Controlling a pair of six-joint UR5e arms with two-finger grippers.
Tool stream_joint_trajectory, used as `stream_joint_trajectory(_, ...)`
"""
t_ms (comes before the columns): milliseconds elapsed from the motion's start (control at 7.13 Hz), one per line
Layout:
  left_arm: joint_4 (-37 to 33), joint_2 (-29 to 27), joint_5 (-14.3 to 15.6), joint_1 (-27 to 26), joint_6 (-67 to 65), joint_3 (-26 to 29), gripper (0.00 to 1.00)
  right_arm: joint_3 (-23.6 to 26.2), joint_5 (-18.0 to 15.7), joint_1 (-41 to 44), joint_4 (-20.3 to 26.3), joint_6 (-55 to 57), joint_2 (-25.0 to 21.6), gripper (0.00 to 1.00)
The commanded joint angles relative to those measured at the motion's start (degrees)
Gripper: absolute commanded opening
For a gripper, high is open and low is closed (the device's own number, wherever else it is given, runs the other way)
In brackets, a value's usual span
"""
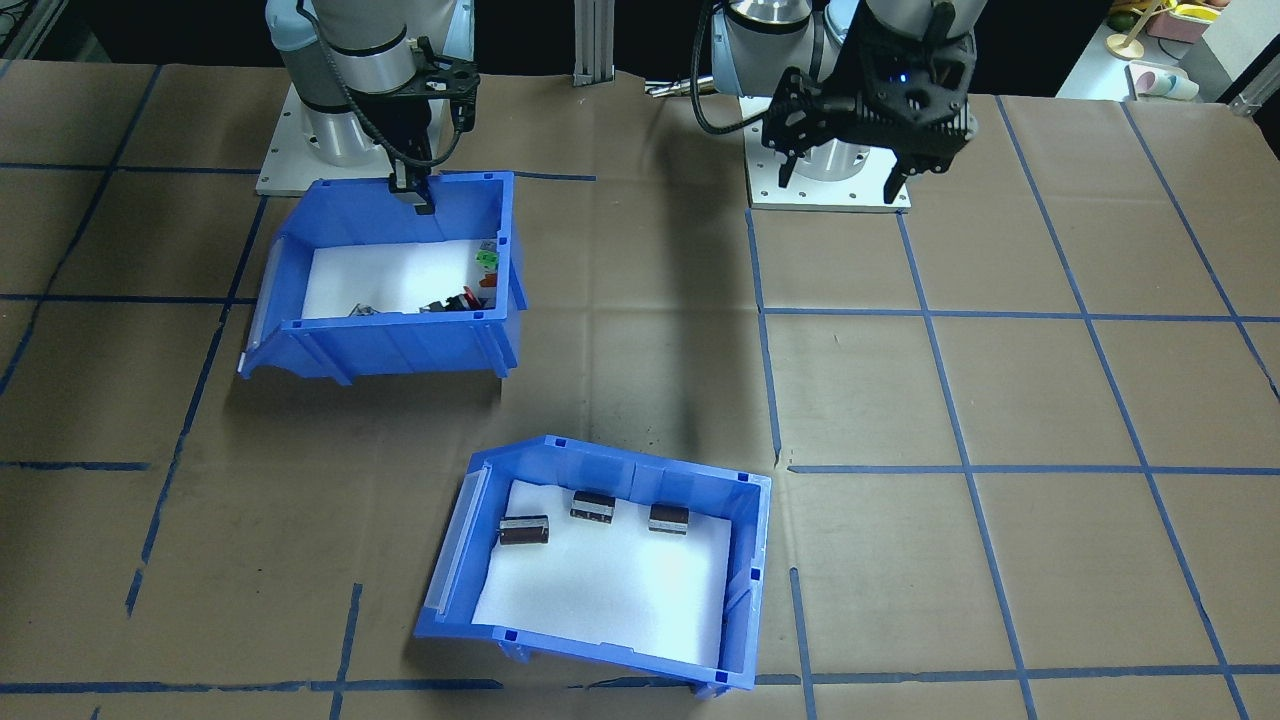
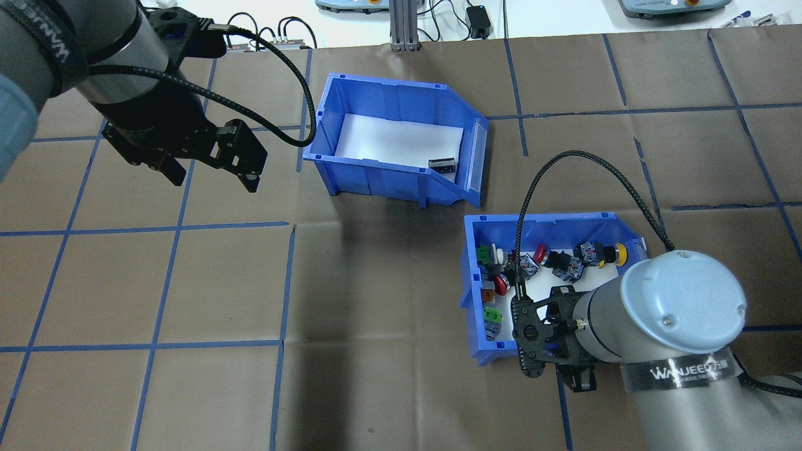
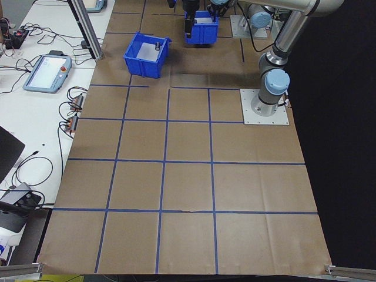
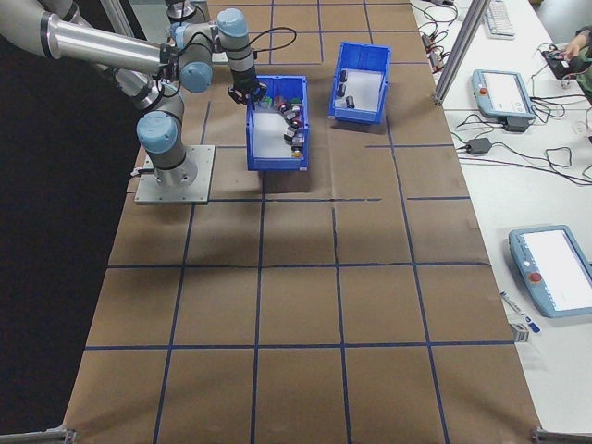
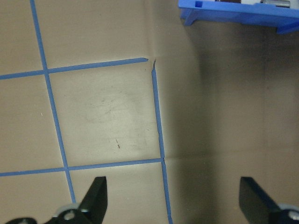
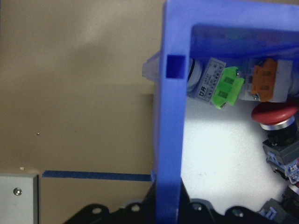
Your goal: Place battery box in front
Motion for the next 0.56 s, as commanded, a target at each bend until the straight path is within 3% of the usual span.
stream_joint_trajectory(0,0.25,2.05,-1.60,0.01,0.47,-1.53,1.00,-0.63,-0.90,8.49,-6.88,8.87,6.36,0.00)
stream_joint_trajectory(140,0.95,1.79,-1.51,0.62,0.47,-1.80,1.00,-1.41,-2.64,13.14,-9.26,12.22,9.09,0.00)
stream_joint_trajectory(421,1.31,1.78,-1.51,1.33,0.47,-1.80,0.99,-6.67,-2.83,20.27,-9.55,18.99,15.58,0.00)
